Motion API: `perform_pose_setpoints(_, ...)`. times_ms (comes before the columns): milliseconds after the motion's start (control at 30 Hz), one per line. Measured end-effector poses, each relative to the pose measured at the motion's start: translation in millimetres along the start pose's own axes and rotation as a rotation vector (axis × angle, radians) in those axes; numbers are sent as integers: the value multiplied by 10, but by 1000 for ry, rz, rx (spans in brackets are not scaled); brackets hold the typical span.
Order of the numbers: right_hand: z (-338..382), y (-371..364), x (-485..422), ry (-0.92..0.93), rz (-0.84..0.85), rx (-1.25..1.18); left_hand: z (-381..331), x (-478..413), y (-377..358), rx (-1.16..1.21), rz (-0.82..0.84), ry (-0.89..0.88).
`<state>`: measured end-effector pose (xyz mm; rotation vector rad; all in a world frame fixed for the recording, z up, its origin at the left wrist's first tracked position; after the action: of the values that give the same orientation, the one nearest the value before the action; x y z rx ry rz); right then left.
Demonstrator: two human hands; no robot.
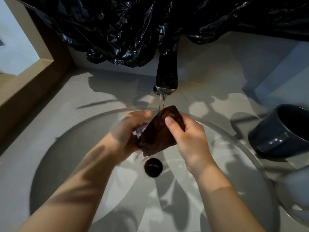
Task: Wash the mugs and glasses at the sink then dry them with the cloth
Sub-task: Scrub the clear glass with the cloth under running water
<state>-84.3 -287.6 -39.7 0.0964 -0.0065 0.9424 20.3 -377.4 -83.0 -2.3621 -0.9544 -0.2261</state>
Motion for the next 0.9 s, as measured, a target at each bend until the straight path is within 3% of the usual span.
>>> perform_pose_setpoints(67,53,-34,11,77,20,119,-10,-4,-90,-99,-24,-73)
perform_pose_setpoints(300,-27,-181,43,71,114,204,128,60,-139,124,-6,164)
perform_pose_setpoints(467,-58,-440,142,71,459,529,25,80,137,50,-177,92)
perform_pose_setpoints(600,-167,-517,159,48,529,707,20,98,129,-108,-141,123)
perform_pose_setpoints(700,-168,-569,130,86,480,631,-54,60,80,-135,-102,45)
perform_pose_setpoints(900,-209,-662,167,-16,558,175,-259,4,73,-269,-184,-218)
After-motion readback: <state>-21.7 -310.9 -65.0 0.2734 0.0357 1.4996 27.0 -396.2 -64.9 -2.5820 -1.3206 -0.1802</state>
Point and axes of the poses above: each hand's wrist, its own x-axis away from the middle knuckle, its own y-axis out of the back of the hand, z = x × y, the point moved 9 cm from there along -x, towards the middle knuckle, and after that the axes turned 2 degrees about z, right-handed, at the moved point
